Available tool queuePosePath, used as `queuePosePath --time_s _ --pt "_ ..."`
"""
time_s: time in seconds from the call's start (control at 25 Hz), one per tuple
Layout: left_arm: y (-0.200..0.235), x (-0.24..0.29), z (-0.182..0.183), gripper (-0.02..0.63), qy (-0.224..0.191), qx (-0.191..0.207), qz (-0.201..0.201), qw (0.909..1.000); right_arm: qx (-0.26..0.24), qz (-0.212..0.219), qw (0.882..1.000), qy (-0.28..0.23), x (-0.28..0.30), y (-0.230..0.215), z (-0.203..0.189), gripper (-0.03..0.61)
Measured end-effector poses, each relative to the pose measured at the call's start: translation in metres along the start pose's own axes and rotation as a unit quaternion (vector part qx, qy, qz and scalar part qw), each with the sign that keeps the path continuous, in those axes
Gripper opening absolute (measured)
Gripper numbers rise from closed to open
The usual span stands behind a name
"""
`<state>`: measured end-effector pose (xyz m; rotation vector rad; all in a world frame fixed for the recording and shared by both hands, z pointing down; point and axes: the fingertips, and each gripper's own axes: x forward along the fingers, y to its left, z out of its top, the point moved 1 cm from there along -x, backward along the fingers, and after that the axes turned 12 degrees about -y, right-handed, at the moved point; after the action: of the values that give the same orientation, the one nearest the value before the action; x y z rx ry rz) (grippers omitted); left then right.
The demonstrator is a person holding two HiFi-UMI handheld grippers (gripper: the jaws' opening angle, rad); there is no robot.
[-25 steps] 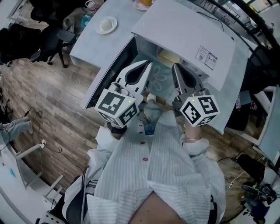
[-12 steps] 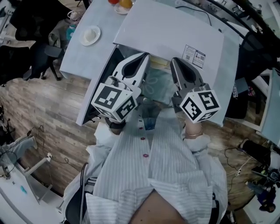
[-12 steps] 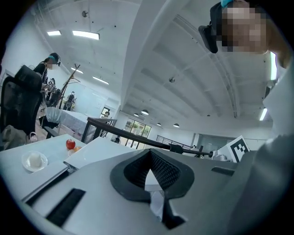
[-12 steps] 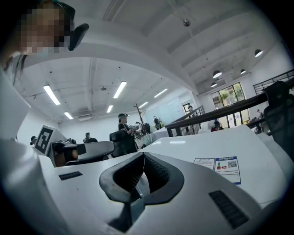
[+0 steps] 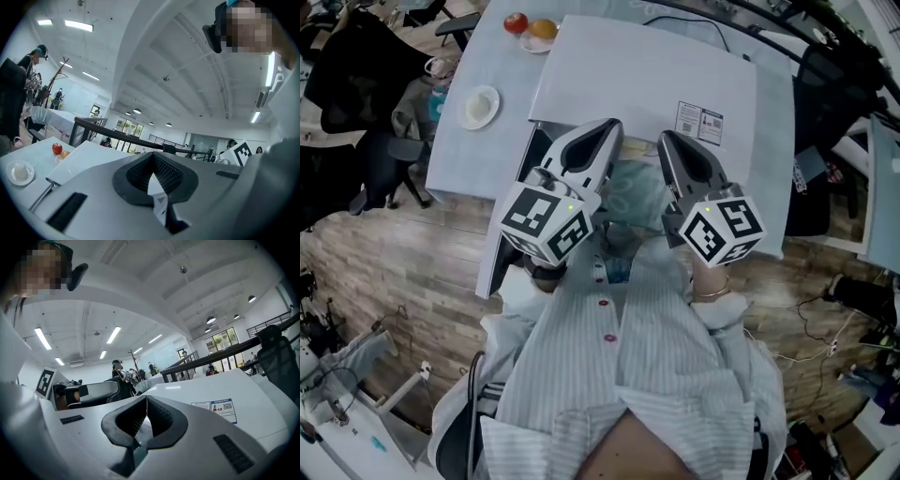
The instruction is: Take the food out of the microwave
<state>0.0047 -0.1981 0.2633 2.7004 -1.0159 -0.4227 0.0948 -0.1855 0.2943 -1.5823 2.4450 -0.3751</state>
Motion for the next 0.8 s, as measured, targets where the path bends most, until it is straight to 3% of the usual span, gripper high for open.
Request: queuePosePath --time_s 0.4,0.8 --pt "0.002 -0.005 -0.022 0.008 0.026 -0.019 -0.015 0.9994 0.013 -0.033 0.999 0.002 -0.013 -0.002 -0.016 0.032" --pt "0.025 -0.016 -0.058 0.008 0.058 -0.049 0.005 0.9971 0.045 -0.058 0.997 0.02 -0.016 -0.009 -0.048 0.034"
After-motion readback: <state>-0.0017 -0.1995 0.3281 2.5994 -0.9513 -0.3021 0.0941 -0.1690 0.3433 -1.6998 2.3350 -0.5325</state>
